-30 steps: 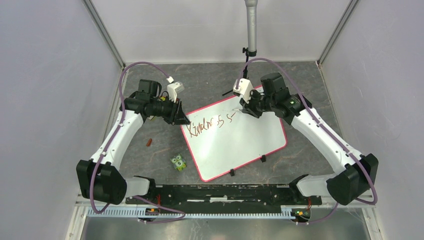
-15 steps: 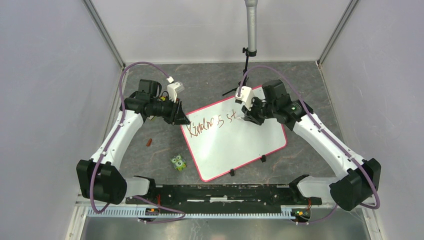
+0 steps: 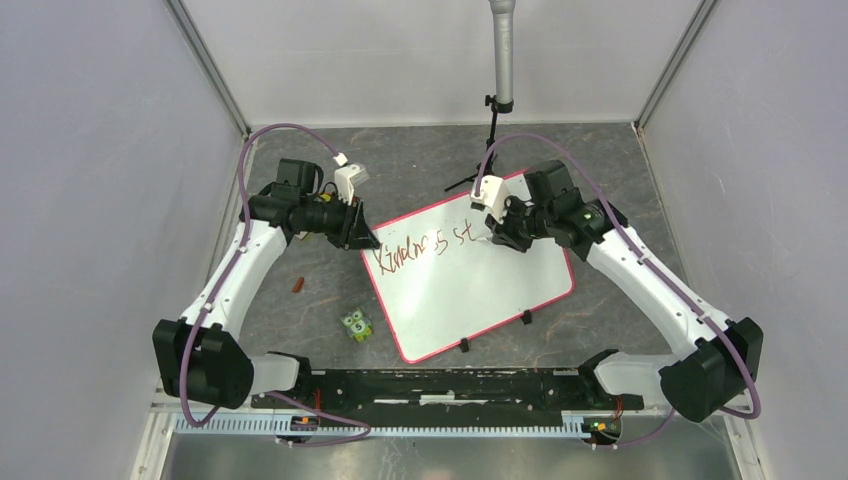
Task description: Write a sentence on the whiteboard
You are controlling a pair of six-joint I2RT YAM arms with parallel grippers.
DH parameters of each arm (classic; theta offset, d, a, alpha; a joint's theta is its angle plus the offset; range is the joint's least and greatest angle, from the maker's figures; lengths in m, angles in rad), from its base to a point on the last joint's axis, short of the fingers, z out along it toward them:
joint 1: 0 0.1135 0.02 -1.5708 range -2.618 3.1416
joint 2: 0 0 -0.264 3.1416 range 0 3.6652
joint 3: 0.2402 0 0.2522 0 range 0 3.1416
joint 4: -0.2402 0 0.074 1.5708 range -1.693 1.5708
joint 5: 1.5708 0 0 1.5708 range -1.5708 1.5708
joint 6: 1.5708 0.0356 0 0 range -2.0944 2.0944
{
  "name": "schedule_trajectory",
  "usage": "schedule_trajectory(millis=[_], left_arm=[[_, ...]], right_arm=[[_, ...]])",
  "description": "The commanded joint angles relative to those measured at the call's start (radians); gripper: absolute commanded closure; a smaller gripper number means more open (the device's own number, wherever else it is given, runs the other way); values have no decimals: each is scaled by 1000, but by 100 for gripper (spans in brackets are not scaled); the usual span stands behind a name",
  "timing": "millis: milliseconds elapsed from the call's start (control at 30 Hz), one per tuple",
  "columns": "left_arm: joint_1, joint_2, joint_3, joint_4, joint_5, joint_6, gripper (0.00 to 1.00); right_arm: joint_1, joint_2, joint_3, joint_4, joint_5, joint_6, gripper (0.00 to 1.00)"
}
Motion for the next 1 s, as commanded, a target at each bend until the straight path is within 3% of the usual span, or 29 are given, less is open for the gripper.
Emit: schedule_trajectory(millis=[0,300,967], left_arm=[[-11,0,0,-25,-33,60,97],[-11,-2,1,-25,-30,60,98],[-11,-6,-5,-24,-30,60,98]], right_arm=[[-1,15,60,-10,49,-15,100],[-2,24,143,-37,23,-7,100],[-35,45,130,20,51,20,100]])
